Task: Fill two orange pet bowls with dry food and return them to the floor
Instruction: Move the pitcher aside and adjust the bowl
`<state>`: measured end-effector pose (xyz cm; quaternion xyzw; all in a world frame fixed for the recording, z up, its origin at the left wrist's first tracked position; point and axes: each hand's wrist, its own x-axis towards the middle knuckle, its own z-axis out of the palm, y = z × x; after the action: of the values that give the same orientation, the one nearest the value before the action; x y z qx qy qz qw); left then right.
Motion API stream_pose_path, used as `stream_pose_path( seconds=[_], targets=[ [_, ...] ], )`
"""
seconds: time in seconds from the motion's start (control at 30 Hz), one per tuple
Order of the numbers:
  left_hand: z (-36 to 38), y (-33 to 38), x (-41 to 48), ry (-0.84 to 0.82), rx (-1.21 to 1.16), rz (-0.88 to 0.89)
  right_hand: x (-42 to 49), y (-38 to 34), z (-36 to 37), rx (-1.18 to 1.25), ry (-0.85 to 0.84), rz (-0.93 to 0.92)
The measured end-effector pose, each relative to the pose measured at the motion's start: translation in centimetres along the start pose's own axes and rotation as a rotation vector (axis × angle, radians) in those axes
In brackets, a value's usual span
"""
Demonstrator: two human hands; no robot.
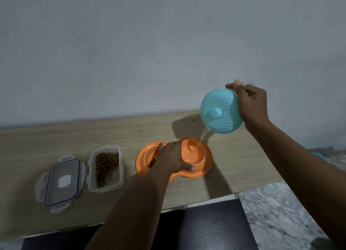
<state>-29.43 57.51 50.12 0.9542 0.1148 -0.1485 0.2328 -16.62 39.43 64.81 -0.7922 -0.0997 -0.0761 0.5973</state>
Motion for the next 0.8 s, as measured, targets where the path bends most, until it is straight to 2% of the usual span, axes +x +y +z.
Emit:
stream_pose_path(
  seconds=[0.3,0.6,0.8],
  targets=[
    [0.1,0.0,0.0,0.009,-0.003,0.002,-0.2,0.7,0.6,0.019,0.003,0.064],
    [0.3,-0.2,0.2,0.009,-0.011,0.008,-2.1,5.4,1.5,0.251,0.103,0.521],
    [0.0,0.1,0.0,-0.002,-0.018,-0.009,-2.2,7.1,1.3,0.429,0.177,0.692]
  ],
)
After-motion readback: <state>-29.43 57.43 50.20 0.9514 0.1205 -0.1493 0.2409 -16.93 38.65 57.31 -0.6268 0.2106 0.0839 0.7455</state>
